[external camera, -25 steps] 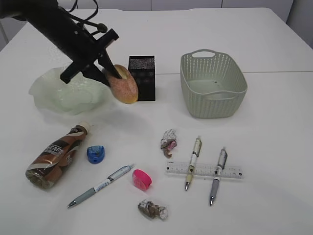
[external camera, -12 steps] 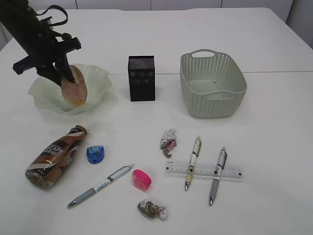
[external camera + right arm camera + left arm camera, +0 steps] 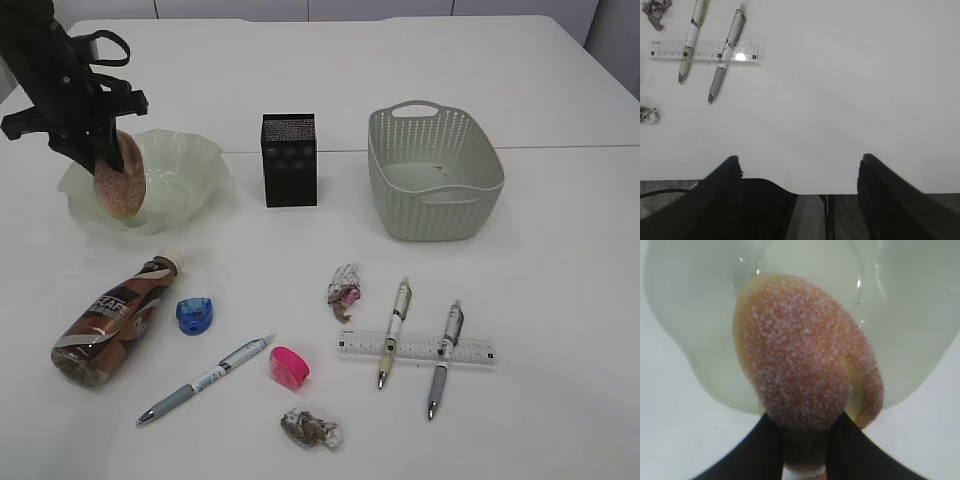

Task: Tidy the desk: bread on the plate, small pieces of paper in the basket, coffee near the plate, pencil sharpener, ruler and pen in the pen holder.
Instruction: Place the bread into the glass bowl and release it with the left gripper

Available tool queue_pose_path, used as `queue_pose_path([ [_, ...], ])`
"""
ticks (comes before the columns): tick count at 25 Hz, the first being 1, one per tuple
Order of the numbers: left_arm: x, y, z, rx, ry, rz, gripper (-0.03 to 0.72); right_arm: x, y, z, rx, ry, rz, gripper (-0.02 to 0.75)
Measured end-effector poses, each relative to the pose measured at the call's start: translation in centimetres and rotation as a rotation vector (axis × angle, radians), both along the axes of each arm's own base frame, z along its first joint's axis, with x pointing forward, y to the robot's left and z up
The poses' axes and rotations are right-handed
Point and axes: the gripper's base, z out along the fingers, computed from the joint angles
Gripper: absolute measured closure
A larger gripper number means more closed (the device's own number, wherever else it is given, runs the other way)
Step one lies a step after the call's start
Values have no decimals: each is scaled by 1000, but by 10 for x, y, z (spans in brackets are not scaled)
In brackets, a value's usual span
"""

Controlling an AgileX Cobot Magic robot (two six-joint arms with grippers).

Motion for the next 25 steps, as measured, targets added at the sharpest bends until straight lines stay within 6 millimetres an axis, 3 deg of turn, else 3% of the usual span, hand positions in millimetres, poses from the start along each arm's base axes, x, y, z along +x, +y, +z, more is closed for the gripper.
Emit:
queue_pose_path([
  [11,14,4,4,56,-162,-20,536,0,0,0,0,0,0,211],
  [17,21,4,-10,91,-196,-100,517,0,0,0,0,0,0,211],
  [19,23,4,-11,92,-209,-105,464,0,0,0,0,0,0,211],
  [25,26,4,-10,92,-241,-106,154,0,0,0,2,0,0,211],
])
